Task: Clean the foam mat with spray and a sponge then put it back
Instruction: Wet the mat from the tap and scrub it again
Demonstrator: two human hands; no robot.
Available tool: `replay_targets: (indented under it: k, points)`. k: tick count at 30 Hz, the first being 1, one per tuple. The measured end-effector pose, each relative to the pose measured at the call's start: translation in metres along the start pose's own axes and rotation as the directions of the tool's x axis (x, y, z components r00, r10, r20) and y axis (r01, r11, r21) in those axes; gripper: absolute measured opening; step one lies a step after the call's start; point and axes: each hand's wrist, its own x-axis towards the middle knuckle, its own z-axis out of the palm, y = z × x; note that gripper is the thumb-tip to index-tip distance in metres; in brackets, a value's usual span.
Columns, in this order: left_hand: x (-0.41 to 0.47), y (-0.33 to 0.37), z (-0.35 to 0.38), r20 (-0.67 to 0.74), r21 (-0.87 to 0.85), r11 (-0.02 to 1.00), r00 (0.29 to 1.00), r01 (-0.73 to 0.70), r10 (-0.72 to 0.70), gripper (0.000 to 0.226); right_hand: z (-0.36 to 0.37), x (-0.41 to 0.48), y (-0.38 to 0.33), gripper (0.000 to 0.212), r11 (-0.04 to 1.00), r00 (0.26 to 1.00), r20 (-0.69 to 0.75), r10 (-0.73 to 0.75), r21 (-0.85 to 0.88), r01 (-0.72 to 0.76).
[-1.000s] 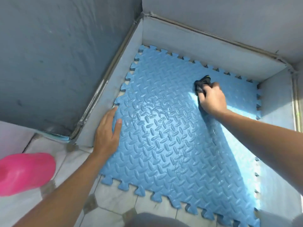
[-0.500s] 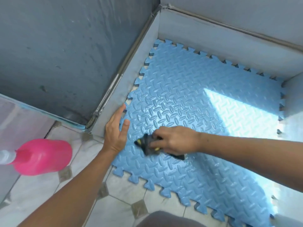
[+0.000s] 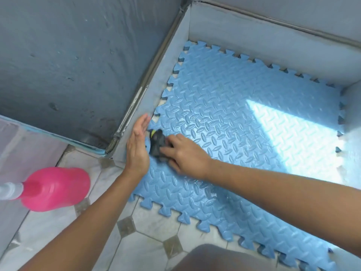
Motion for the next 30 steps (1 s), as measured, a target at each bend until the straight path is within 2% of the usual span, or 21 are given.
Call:
replay_targets:
  k: [1,3,5,6,8,9,10,11,12,13,15,16,17,18,19,20,21,24,26,28,30]
  points:
    - [0.004,0.007,0.005,-0.019,0.063,0.997,0.999,-0.039,0.04,0.089,0.002,-0.022,-0.011,0.028,0.995,0.991,0.091,-0.103,0.015,0.102]
    - [0.02,0.016,0.02,-0.011,0.306,0.943,0.99,-0.129,0.139,0.063,0.0,-0.059,-0.013,0.03,0.957,0.929,0.242,-0.279,-0.002,0.288]
    - [0.045,0.014,0.038,0.061,0.515,0.835,0.98,-0.193,0.189,0.054,-0.013,-0.079,0.013,0.028,0.937,0.911,0.244,-0.331,-0.033,0.349]
    - [0.057,0.008,0.047,0.093,0.585,0.788,0.981,-0.192,0.169,0.055,-0.024,-0.084,0.031,0.028,0.952,0.937,0.201,-0.285,-0.053,0.301]
    - [0.074,-0.008,0.062,0.126,0.7,0.691,0.984,-0.18,0.129,0.057,-0.05,-0.091,0.078,0.033,0.991,0.997,0.049,-0.067,-0.112,0.072]
    - [0.076,-0.016,0.067,0.139,0.758,0.623,0.981,-0.194,0.136,0.058,-0.064,-0.095,0.107,0.035,0.986,0.995,-0.053,0.079,-0.146,-0.086]
    - [0.074,-0.024,0.069,0.148,0.808,0.551,0.977,-0.208,0.152,0.06,-0.08,-0.1,0.136,0.036,0.946,0.957,-0.144,0.252,-0.171,-0.275]
    - [0.073,-0.029,0.07,0.153,0.841,0.497,0.975,-0.216,0.164,0.061,-0.096,-0.106,0.165,0.034,0.866,0.875,-0.225,0.429,-0.173,-0.469]
    - [0.072,-0.031,0.071,0.157,0.857,0.468,0.974,-0.217,0.164,0.061,-0.111,-0.114,0.192,0.032,0.751,0.753,-0.306,0.582,-0.153,-0.643]
    - [0.071,-0.031,0.071,0.16,0.863,0.457,0.975,-0.214,0.155,0.061,-0.125,-0.124,0.216,0.031,0.608,0.598,-0.375,0.708,-0.107,-0.787]
    - [0.071,-0.027,0.072,0.155,0.87,0.447,0.977,-0.206,0.149,0.061,-0.14,-0.131,0.245,0.029,0.33,0.284,-0.423,0.86,0.037,-0.943]
    - [0.071,-0.026,0.071,0.15,0.874,0.441,0.977,-0.203,0.153,0.061,-0.141,-0.128,0.251,0.03,0.232,0.164,-0.427,0.889,0.111,-0.966]
    - [0.071,-0.025,0.072,0.147,0.877,0.435,0.976,-0.202,0.158,0.061,-0.137,-0.118,0.255,0.032,0.171,0.079,-0.43,0.899,0.177,-0.969]
    - [0.072,-0.024,0.072,0.143,0.878,0.435,0.977,-0.199,0.158,0.06,-0.132,-0.103,0.256,0.035,0.142,0.03,-0.434,0.9,0.227,-0.964]
    - [0.072,-0.024,0.073,0.138,0.879,0.436,0.978,-0.194,0.157,0.06,-0.125,-0.082,0.255,0.037,0.148,0.016,-0.441,0.897,0.266,-0.953]
    - [0.072,-0.023,0.073,0.133,0.878,0.44,0.979,-0.187,0.152,0.06,-0.118,-0.056,0.25,0.038,0.18,0.031,-0.436,0.899,0.305,-0.935]
    - [0.071,-0.022,0.073,0.125,0.877,0.446,0.982,-0.177,0.143,0.059,-0.11,-0.027,0.243,0.038,0.243,0.089,-0.421,0.903,0.329,-0.913]
    - [0.072,-0.022,0.072,0.116,0.871,0.462,0.984,-0.167,0.138,0.058,-0.083,0.062,0.205,0.033,0.593,0.478,-0.406,0.779,0.233,-0.77]
    - [0.074,-0.022,0.073,0.11,0.871,0.461,0.983,-0.167,0.148,0.057,-0.067,0.11,0.172,0.027,0.76,0.674,-0.378,0.634,0.144,-0.634]
    - [0.073,-0.021,0.072,0.109,0.876,0.454,0.984,-0.164,0.144,0.057,-0.056,0.141,0.147,0.025,0.836,0.797,-0.285,0.533,0.034,-0.547]
    - [0.073,-0.02,0.071,0.118,0.876,0.45,0.981,-0.175,0.153,0.058,-0.057,0.152,0.146,0.028,0.841,0.824,-0.222,0.521,-0.033,-0.54]
